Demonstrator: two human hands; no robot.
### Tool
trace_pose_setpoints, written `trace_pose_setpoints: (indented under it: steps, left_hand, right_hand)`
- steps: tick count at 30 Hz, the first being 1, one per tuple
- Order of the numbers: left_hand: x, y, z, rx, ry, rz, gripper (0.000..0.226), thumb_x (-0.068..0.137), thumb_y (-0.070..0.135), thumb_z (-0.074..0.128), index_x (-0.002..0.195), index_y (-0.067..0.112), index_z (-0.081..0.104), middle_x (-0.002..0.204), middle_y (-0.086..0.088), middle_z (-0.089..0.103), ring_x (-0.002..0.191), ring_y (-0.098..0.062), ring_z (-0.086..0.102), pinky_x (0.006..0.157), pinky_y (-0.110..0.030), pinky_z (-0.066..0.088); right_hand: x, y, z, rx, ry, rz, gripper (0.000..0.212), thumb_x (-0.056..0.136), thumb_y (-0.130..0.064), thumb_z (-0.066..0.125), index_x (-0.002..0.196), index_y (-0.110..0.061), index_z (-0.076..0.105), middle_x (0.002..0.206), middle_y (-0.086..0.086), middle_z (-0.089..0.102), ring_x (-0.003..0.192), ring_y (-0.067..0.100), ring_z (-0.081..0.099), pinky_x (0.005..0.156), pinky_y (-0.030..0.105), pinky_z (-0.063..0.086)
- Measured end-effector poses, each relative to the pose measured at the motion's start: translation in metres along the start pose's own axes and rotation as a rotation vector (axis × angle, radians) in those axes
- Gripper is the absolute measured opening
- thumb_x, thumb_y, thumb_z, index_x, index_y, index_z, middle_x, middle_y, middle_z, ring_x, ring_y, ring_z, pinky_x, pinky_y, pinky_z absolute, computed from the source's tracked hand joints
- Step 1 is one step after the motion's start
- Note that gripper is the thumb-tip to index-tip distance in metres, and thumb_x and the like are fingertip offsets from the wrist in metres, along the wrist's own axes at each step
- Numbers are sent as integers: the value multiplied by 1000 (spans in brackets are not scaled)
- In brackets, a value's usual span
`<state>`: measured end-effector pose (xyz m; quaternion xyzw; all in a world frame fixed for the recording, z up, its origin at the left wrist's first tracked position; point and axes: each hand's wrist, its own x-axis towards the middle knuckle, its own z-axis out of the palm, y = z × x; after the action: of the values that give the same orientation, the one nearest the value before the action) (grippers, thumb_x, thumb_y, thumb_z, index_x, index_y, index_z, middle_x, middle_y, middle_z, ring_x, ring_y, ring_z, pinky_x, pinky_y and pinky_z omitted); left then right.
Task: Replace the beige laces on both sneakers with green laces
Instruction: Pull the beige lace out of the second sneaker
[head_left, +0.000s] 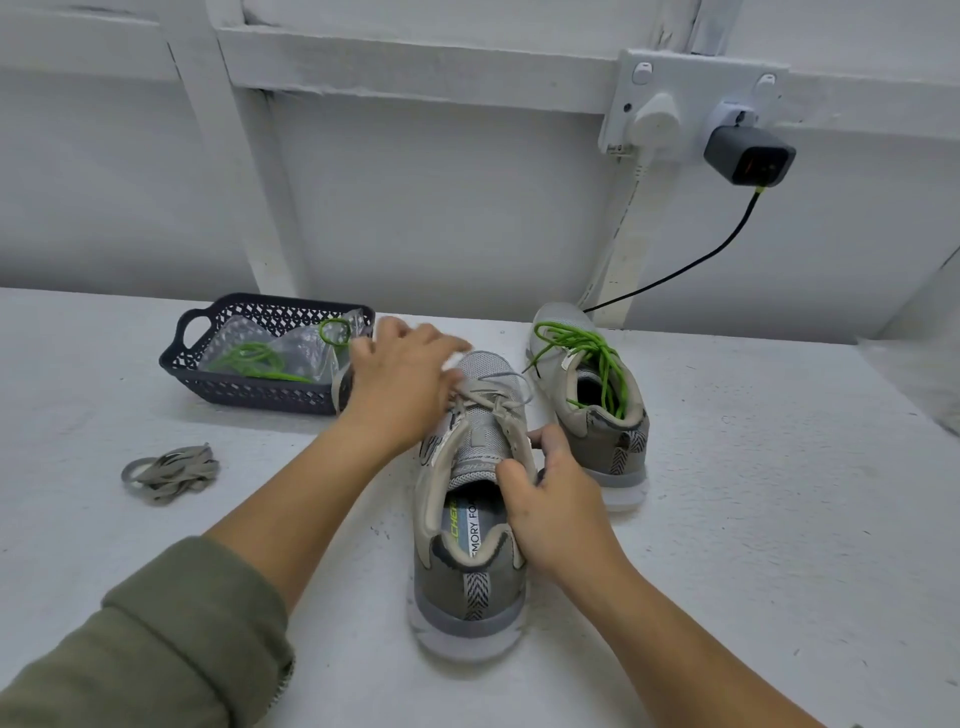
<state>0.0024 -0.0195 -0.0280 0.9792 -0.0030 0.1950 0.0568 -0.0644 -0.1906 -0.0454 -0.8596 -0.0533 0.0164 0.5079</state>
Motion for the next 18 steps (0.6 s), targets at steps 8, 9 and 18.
trace_pose_setpoints:
  steps: [8,9,18]
  left_hand:
    - [-2,-7,2,237,71,-250,26,100,33,41,110,17,59,112,-2,58,108,-26,41,77,-38,22]
    - [-3,-7,0,267,127,-367,23,99,28,44,110,13,57,111,-6,55,106,-28,41,77,-38,24]
    - [-7,-3,1,-57,-115,90,16,94,42,54,99,38,68,104,16,64,110,-15,39,71,-32,8]
  right_hand:
    - [-1,0,-1,6,1,20,11,86,-28,51,96,-24,49,66,-5,53,62,11,47,57,23,37]
    - [-1,1,-1,2,4,21,11,86,-28,51,96,-24,49,67,-5,54,62,11,48,58,20,37]
    - [-2,-2,-1,-9,9,24,7,87,-27,51,92,-25,48,67,-5,55,63,11,49,54,17,35]
